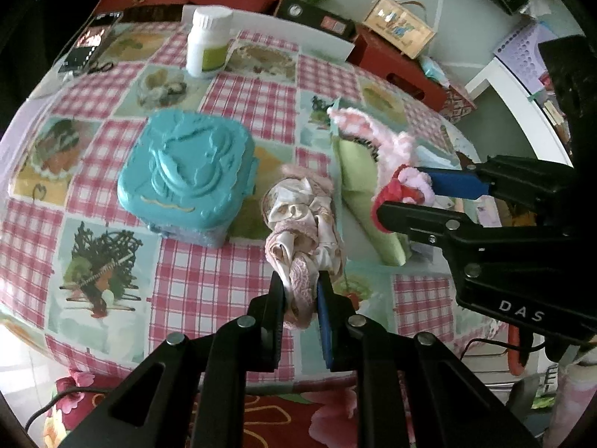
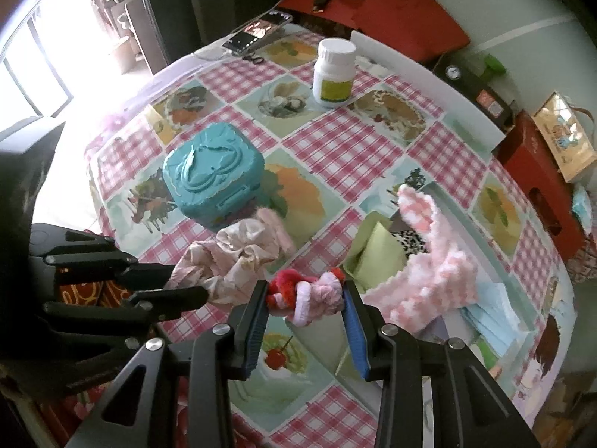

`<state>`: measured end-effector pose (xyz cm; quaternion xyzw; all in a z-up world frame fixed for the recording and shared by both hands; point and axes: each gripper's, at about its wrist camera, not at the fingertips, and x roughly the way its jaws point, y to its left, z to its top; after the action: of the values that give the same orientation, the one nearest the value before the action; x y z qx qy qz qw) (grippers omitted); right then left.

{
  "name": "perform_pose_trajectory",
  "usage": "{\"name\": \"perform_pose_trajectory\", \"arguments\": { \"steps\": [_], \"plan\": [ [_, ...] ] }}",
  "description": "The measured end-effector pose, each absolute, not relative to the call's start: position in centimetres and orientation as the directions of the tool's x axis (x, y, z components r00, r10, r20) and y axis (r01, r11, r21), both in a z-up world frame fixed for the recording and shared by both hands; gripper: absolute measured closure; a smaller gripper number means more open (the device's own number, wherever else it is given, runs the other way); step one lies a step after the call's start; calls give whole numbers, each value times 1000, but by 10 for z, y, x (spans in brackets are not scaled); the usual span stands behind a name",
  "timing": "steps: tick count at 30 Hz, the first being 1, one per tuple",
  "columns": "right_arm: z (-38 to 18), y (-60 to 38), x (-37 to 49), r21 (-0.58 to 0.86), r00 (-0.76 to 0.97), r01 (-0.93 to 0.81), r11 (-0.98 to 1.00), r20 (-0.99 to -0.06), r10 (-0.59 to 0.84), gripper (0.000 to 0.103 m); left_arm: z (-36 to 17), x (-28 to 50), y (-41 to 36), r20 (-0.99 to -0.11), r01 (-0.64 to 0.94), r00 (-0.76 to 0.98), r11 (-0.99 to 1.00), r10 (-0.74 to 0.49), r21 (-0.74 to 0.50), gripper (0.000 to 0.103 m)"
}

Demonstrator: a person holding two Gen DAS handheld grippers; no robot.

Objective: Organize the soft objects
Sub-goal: 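Lift and carry the scrunchie and plush with both tools over the tray, then open the right tool to drop the plush while the left tool releases the scrunchie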

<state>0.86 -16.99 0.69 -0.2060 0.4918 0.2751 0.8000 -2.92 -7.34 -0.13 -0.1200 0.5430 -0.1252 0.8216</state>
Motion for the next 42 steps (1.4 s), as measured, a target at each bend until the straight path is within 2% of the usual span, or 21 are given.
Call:
{"name": "perform_pose_trajectory", "arguments": {
  "steps": [16,27,35,42],
  "plan": [
    [32,-214,3,-73,452,-571,818,-859,239,62,38,-27,-94,-831,139,454,947,-321,-289,86],
    [49,-273,5,-98,514,-470,877,-839,181,62,63,-12,-125,-807,221,485,940,-337,-259,86],
    [37,-309,7,-99,504,-400,911,-854,129,62,52,-6,-164,-831,294,437,928,-343,-229,86],
    [1,-327,11,-75,438,-364,928,-893,99,62,23,1,-199,-872,352,366,916,-325,-194,86]
  ]
}}
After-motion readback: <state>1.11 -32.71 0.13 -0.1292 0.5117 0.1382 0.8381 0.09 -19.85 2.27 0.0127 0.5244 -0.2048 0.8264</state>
